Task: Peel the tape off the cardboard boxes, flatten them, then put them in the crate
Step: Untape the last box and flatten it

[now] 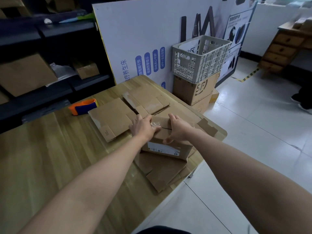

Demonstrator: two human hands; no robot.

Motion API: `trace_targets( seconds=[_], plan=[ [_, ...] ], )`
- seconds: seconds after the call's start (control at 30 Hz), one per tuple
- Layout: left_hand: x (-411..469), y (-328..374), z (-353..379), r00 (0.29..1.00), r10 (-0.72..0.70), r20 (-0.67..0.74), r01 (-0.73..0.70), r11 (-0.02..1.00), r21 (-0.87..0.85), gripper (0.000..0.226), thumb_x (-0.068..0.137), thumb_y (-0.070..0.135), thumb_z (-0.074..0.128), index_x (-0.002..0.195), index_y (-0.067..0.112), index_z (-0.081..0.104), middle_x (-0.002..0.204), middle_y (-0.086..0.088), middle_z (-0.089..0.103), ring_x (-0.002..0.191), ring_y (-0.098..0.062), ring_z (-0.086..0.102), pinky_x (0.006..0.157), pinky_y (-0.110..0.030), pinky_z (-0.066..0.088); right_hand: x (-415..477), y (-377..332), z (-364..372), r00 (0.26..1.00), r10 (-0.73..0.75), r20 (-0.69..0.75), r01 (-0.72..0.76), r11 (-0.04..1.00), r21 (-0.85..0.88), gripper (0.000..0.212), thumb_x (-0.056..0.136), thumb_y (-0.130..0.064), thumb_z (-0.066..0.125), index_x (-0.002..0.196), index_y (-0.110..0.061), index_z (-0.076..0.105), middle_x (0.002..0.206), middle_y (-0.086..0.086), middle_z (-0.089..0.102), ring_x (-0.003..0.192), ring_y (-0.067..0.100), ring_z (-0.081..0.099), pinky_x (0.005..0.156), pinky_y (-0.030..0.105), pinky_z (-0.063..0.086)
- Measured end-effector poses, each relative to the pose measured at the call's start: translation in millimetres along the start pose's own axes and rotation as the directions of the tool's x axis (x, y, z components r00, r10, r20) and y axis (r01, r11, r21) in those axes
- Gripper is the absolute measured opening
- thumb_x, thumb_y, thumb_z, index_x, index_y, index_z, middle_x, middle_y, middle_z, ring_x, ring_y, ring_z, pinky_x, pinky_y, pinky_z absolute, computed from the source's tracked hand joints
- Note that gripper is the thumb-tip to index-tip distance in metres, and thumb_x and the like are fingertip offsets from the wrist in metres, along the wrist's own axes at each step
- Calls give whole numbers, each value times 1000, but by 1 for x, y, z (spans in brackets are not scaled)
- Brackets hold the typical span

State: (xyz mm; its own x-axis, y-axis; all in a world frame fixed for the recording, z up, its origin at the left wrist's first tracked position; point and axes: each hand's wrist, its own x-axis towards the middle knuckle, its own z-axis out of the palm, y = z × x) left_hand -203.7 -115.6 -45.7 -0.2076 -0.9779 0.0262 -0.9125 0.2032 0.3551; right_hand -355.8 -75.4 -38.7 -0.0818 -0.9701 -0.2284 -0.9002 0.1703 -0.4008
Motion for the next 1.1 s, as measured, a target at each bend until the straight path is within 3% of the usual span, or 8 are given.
trace_targets(
  seconds=[0.13, 0.33, 0.47, 0.57, 0.7, 0.87, 0.97, 1.1],
  plan=[
    [-2, 0, 3, 987, 100, -127, -87, 991, 102, 25, 88, 45, 56, 96, 22, 55, 115, -8, 47, 108, -26, 38, 88, -37, 35, -2, -5, 8, 1000, -6, -29, 4, 997, -78, 121, 55, -42, 87, 148, -22, 12, 138, 3, 37, 120, 24, 43, 96, 39, 43],
    [-6, -5, 4, 976, 204, -79, -213, 969, -129, 13, 94, 21, 51, 89, 10, 56, 105, -7, 49, 89, -18, 46, 74, -27, 41, -13, 6, 16, 999, -39, -26, 33, 979, -203, 118, 53, -50, 84, 146, -21, 17, 137, 3, 35, 117, 24, 42, 97, 39, 41],
    [1, -24, -6, 990, -116, -74, 68, 882, -466, 20, 93, 15, 55, 76, 8, 49, 92, -7, 53, 73, -14, 50, 63, -21, 42, -12, 5, 14, 997, -77, 17, 79, 966, -245, 115, 55, -50, 83, 145, -20, 20, 136, 3, 32, 118, 22, 37, 101, 39, 37],
    [-2, -41, 2, 911, -411, 31, 328, 679, -657, 18, 90, 11, 60, 76, 6, 50, 85, -10, 60, 78, -23, 57, 69, -29, 50, -11, -4, 21, 995, -93, 43, 101, 957, -271, 113, 56, -46, 83, 146, -18, 21, 135, 3, 31, 118, 23, 35, 102, 38, 36],
    [-6, -52, 5, 825, -551, 127, 442, 488, -753, 17, 87, 8, 64, 93, 9, 48, 96, -8, 58, 84, -25, 59, 76, -35, 53, -9, -7, 23, 994, -89, 70, 105, 950, -295, 111, 58, -44, 83, 145, -17, 20, 135, 4, 30, 120, 24, 34, 103, 38, 34],
    [1, -60, -2, 874, -460, 157, 434, 593, -679, 7, 83, 5, 67, 85, 9, 63, 100, -8, 66, 93, -24, 62, 72, -27, 49, -6, -12, 25, 994, -62, 95, 88, 951, -297, 111, 61, -41, 81, 147, -17, 15, 139, 6, 27, 126, 27, 29, 108, 43, 29],
    [5, -64, -7, 894, -412, 178, 421, 632, -651, 5, 82, 8, 69, 81, 13, 67, 102, -8, 65, 103, -24, 59, 88, -35, 52, -1, -16, 24, 991, -26, 128, 64, 952, -299, 114, 61, -44, 82, 148, -16, 13, 143, 8, 24, 131, 30, 25, 111, 46, 25],
    [6, -64, -12, 929, -326, 178, 340, 551, -762, 7, 79, 8, 73, 84, 12, 70, 85, -2, 68, 83, -17, 65, 73, -25, 54, 5, -20, 23, 992, 1, 124, 28, 972, -232, 112, 60, -56, 78, 146, -16, 20, 141, 9, 28, 130, 31, 27, 113, 48, 22]
  ],
)
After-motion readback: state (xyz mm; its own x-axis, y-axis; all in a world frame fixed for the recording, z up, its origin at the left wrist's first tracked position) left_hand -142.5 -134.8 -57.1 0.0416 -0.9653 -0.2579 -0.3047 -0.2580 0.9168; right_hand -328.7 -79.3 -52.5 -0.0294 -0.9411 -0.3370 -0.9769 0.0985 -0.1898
